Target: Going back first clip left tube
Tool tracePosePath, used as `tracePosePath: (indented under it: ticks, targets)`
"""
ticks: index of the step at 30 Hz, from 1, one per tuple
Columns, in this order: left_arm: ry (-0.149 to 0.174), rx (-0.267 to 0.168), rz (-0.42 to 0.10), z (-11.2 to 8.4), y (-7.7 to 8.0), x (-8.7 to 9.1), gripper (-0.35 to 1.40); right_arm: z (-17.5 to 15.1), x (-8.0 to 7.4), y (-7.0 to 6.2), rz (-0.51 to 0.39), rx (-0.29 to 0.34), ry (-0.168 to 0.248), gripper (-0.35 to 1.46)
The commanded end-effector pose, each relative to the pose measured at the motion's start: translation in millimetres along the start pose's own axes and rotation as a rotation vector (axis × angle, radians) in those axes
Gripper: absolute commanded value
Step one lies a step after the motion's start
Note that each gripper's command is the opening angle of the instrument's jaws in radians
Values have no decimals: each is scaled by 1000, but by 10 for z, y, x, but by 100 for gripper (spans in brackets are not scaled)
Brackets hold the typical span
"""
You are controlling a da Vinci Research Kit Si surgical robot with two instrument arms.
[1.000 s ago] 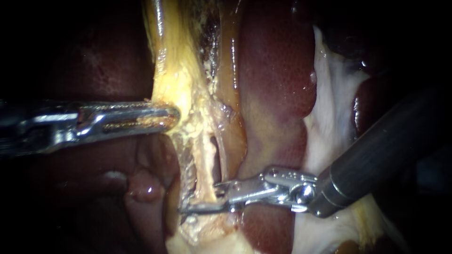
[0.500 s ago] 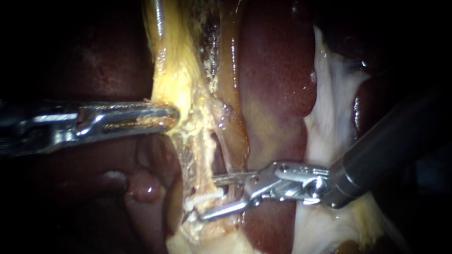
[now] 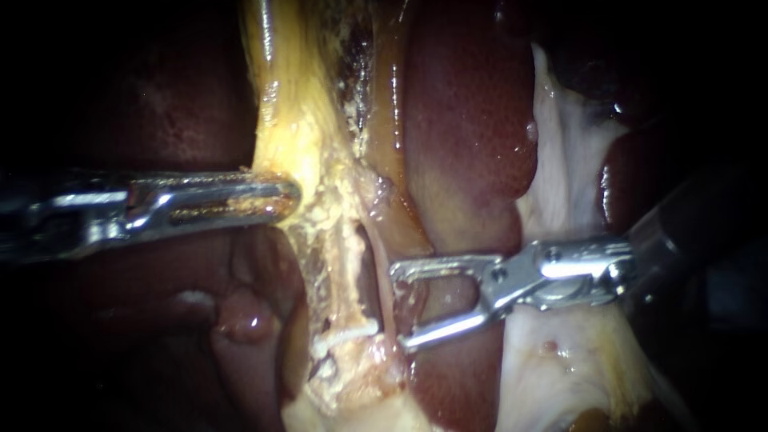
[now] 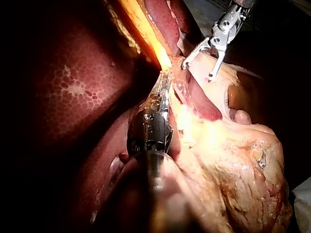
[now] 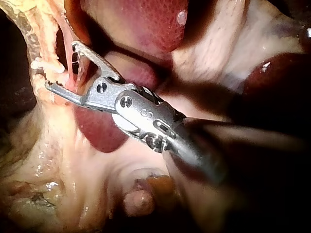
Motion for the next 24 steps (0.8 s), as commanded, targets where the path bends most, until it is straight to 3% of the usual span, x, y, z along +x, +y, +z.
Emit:
tracePosePath:
  ticks: [1,7,13,17,24]
  targets:
    - [0,1,0,1,1,1,-35,-6,9,0,-6,-8,6,60]
    - [-2,-2,11,12,10,8,-35,-17,33,-5,-28,-15,27,60]
    - [-7,13,-17,39,28,28,-35,-16,33,-7,-29,-16,27,60]
    - [10,30,-36,66,38,43,-35,-16,31,-6,-30,-16,26,60]
    - [38,42,-37,99,42,53,-35,-15,31,-7,-30,-16,26,60]
